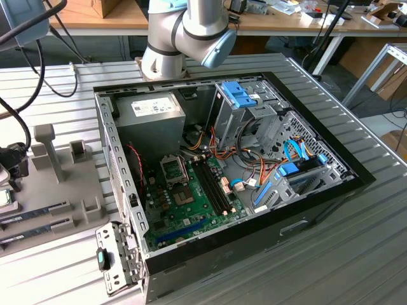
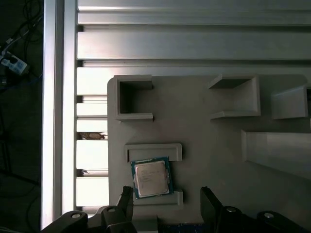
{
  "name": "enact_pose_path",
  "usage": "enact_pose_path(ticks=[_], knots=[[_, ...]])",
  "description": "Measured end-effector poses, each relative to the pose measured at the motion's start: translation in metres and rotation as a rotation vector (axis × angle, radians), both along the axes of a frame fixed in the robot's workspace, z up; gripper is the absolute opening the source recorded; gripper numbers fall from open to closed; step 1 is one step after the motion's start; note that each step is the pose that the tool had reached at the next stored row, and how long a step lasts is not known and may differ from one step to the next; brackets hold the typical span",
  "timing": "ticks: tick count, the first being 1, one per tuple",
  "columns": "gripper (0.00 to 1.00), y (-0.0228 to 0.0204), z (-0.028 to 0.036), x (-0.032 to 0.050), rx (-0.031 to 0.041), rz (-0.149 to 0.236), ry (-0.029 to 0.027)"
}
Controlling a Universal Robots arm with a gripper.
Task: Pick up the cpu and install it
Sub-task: 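Pick up the cpu and move it towards the insertion slot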
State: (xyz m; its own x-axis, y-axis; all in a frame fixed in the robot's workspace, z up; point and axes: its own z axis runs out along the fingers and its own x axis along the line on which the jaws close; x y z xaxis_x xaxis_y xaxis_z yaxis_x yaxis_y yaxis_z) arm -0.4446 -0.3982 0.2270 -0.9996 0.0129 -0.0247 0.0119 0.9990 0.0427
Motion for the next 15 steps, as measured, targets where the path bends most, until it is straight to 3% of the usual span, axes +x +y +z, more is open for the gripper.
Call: enact_pose_path(ticks=[15], knots=[[0.66, 0.0000, -0.0035, 0.0000, 0.0000, 0.001, 0.0000]])
